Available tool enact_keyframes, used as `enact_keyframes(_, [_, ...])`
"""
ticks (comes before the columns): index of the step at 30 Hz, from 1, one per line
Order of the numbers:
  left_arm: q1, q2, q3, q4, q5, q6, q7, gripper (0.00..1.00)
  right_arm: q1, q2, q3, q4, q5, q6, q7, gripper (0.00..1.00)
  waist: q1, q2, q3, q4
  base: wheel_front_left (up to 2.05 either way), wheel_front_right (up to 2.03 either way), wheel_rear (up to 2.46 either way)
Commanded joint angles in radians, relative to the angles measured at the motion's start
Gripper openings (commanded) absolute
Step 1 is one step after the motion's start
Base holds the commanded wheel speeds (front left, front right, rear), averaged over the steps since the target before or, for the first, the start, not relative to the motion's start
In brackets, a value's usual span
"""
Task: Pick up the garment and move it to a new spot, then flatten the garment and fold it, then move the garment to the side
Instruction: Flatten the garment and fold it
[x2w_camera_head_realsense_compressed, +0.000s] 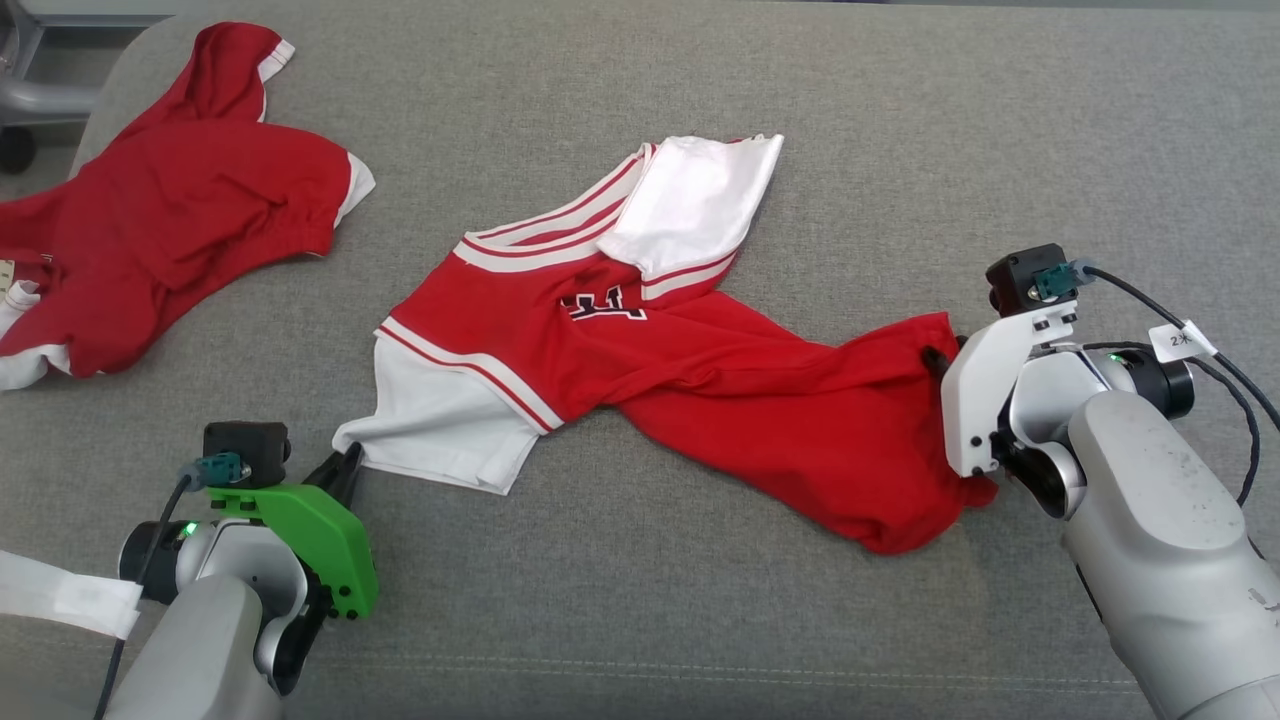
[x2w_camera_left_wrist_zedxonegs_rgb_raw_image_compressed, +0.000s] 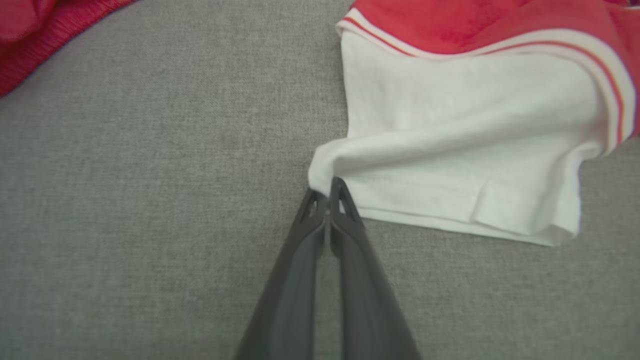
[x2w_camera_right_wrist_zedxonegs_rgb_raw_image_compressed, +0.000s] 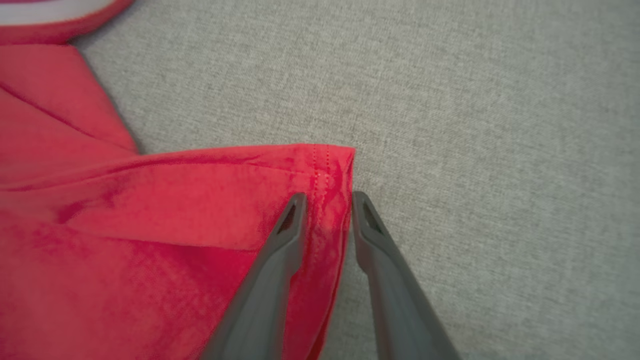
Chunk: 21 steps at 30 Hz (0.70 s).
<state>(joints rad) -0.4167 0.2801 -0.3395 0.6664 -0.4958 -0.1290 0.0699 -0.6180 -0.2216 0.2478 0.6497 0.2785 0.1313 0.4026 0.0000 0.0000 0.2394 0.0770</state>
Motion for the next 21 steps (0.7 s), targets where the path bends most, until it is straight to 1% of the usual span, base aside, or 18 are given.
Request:
enact_keyframes(1, [-0.018, 0.003, -0.004, 0.007, -0.004, -0.002, -0.005, 0.00, -0.009, -0.003, 0.003, 0.012, 0.011, -0.001, -0.004, 0.48, 0.0000, 0.0000, 0.002, 0.003, 0.00, 0.00, 0.00])
enact_keyframes(3, [-0.022, 0.005, -0.009, 0.011, -0.010, -0.002, -0.008, 0.00, -0.015, -0.005, 0.002, 0.026, 0.019, -0.001, -0.006, 0.51, 0.0000, 0.0000, 0.004, 0.004, 0.00, 0.00, 0.00])
enact_keyframes(4, [-0.024, 0.007, -0.011, 0.012, -0.011, -0.002, -0.008, 0.00, -0.019, -0.007, 0.002, 0.033, 0.021, -0.001, -0.009, 0.71, 0.0000, 0.0000, 0.006, 0.004, 0.00, 0.00, 0.00])
enact_keyframes(5, [-0.028, 0.008, -0.013, 0.014, -0.013, -0.002, -0.008, 0.00, -0.022, -0.008, 0.000, 0.040, 0.025, -0.001, -0.011, 0.77, 0.0000, 0.0000, 0.009, 0.004, 0.00, 0.00, 0.00])
enact_keyframes(6, [-0.031, 0.008, -0.016, 0.015, -0.014, -0.002, -0.010, 0.00, -0.025, -0.007, 0.000, 0.047, 0.028, -0.001, -0.013, 0.62, 0.0000, 0.0000, 0.011, 0.005, 0.00, 0.00, 0.00])
enact_keyframes(7, [-0.036, 0.008, -0.018, 0.016, -0.014, -0.002, -0.010, 0.00, -0.029, -0.006, 0.002, 0.054, 0.030, -0.001, -0.015, 0.55, 0.0000, 0.0000, 0.015, 0.006, 0.00, 0.00, 0.00])
enact_keyframes(8, [-0.039, 0.008, -0.019, 0.018, -0.015, -0.002, -0.012, 0.00, -0.034, -0.006, 0.003, 0.060, 0.033, -0.001, -0.017, 0.53, 0.0000, 0.0000, 0.018, 0.007, 0.00, 0.00, 0.00])
enact_keyframes(9, [-0.042, 0.008, -0.021, 0.019, -0.017, -0.002, -0.015, 0.00, -0.040, -0.006, 0.004, 0.067, 0.036, -0.001, -0.018, 0.47, 0.0000, 0.0000, 0.021, 0.007, 0.00, 0.00, 0.00])
enact_keyframes(11, [-0.048, 0.008, -0.024, 0.024, -0.019, -0.002, -0.017, 0.00, -0.048, -0.003, 0.005, 0.084, 0.038, -0.001, -0.024, 0.45, 0.0000, 0.0000, 0.027, 0.009, 0.00, 0.00, 0.00])
enact_keyframes(12, [-0.052, 0.007, -0.025, 0.026, -0.020, -0.002, -0.018, 0.00, -0.053, -0.001, 0.005, 0.092, 0.039, -0.001, -0.023, 0.33, 0.0000, 0.0000, 0.029, 0.010, 0.00, 0.00, 0.00])
enact_keyframes(13, [-0.055, 0.007, -0.026, 0.028, -0.021, -0.002, -0.017, 0.00, -0.057, 0.000, 0.007, 0.100, 0.041, -0.001, -0.023, 0.07, 0.0000, 0.0000, 0.031, 0.010, 0.00, 0.00, 0.00])
enact_keyframes(14, [-0.058, 0.006, -0.028, 0.031, -0.022, -0.002, -0.018, 0.00, -0.062, 0.002, 0.008, 0.107, 0.044, -0.001, -0.029, 0.00, 0.0000, 0.0000, 0.033, 0.011, 0.00, 0.00, 0.00])
enact_keyframes(17, [-0.068, 0.000, -0.025, 0.035, -0.026, 0.004, -0.031, 0.00, -0.078, -0.002, 0.010, 0.120, 0.040, -0.001, -0.052, 0.00, 0.0000, 0.0000, 0.033, 0.011, 0.00, 0.00, 0.00])
enact_keyframes(21, [-0.083, -0.015, 0.007, 0.026, -0.054, 0.017, -0.071, 0.00, -0.093, -0.008, 0.013, 0.119, 0.036, -0.001, -0.103, 0.00, 0.0000, 0.0000, 0.016, 0.010, 0.00, 0.00, 0.00])
